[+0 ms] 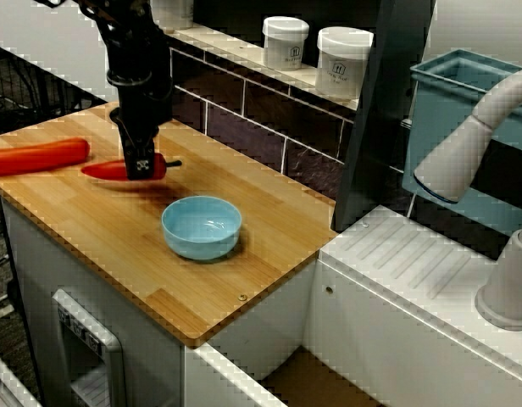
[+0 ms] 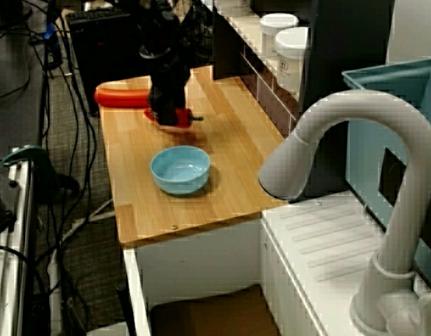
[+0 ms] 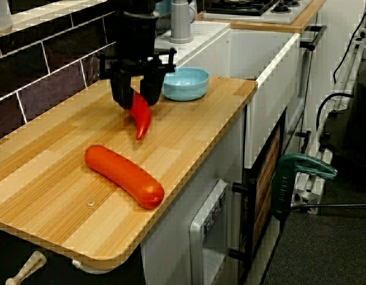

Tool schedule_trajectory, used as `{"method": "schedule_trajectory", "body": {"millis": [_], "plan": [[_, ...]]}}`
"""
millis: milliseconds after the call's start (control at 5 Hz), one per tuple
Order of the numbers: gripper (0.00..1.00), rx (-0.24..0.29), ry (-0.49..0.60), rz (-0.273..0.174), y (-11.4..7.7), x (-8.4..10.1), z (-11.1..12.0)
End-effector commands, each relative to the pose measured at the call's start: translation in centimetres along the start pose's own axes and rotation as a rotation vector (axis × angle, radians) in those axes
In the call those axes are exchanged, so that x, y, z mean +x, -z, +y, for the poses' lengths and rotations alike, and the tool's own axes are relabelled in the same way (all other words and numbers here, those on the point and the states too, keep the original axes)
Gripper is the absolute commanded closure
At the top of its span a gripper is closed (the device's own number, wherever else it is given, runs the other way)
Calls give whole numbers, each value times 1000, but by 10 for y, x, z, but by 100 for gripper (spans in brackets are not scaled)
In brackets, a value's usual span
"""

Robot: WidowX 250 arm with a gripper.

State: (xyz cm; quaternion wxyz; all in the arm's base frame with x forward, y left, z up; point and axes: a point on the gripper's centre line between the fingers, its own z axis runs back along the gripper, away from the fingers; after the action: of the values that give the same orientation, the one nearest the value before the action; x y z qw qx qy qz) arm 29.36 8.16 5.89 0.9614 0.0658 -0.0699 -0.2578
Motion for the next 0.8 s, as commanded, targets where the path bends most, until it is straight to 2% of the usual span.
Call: {"method": "schedule_trajectory", "body": {"millis": [0,200,400,600], "plan": [[100,-23,-9,-98,-72,13,13],[100,-71,24,-101,-90,18,-5],[100,-60,68,-103,-106,24,-34],[100,86,59,-60,-101,37,-67]]}}
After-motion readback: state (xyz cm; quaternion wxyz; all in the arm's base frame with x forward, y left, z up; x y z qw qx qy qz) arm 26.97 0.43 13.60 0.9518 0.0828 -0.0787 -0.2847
